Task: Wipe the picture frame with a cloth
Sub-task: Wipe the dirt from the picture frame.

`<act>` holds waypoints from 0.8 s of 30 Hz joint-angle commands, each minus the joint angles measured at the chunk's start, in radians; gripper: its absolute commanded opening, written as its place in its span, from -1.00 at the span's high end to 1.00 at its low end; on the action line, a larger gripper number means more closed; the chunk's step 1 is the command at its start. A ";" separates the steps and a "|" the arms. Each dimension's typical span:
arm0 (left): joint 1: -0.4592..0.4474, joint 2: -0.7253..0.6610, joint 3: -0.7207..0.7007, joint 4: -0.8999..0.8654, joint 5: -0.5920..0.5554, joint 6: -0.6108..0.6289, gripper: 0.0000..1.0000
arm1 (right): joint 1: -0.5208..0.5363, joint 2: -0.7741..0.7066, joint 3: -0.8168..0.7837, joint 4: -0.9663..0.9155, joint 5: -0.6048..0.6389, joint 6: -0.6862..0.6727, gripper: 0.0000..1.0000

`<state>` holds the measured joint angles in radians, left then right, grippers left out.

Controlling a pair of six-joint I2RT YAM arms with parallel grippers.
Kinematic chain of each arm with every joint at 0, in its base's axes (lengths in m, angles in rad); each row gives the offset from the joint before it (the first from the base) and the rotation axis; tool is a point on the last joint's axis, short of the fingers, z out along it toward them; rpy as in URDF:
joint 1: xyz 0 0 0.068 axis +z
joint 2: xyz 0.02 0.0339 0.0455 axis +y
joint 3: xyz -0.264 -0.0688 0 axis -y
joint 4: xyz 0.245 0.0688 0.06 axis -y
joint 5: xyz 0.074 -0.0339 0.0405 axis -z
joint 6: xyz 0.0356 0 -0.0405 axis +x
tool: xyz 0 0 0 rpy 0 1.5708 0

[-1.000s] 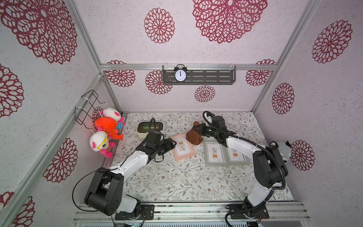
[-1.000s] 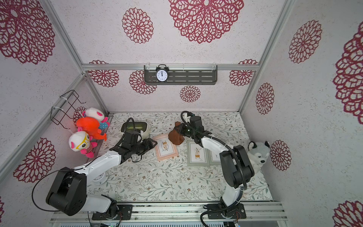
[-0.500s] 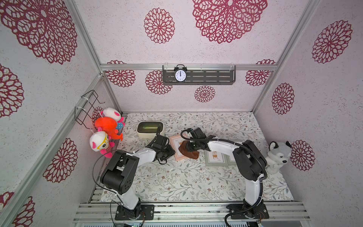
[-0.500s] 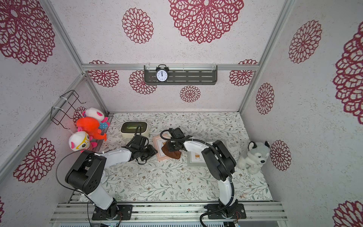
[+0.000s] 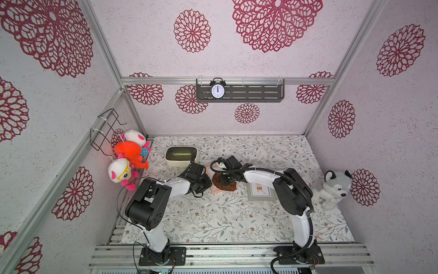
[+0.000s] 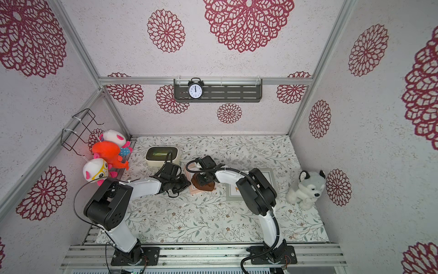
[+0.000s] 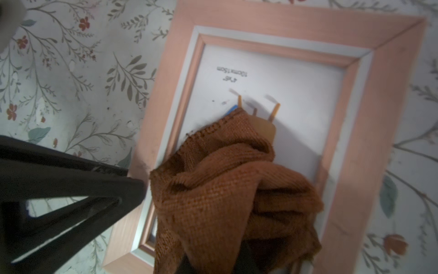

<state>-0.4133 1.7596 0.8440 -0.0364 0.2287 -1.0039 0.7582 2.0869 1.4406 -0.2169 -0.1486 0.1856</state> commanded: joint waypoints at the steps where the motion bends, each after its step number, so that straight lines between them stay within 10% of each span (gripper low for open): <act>1: -0.011 0.048 -0.050 -0.057 -0.031 -0.020 0.62 | 0.016 0.078 0.016 -0.100 0.046 -0.007 1.00; 8: -0.012 0.054 -0.081 -0.072 -0.045 -0.026 0.64 | -0.077 0.069 0.037 -0.143 0.310 0.078 1.00; 15: -0.011 0.069 -0.079 -0.076 -0.047 -0.024 0.67 | 0.093 0.051 -0.001 -0.110 0.129 0.009 1.00; 24: -0.015 0.078 -0.091 -0.074 -0.045 -0.029 0.69 | -0.083 0.073 0.028 -0.141 0.353 0.094 1.00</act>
<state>-0.4149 1.7618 0.8097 0.0418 0.2268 -1.0229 0.7467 2.1208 1.4990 -0.2352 0.0719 0.2638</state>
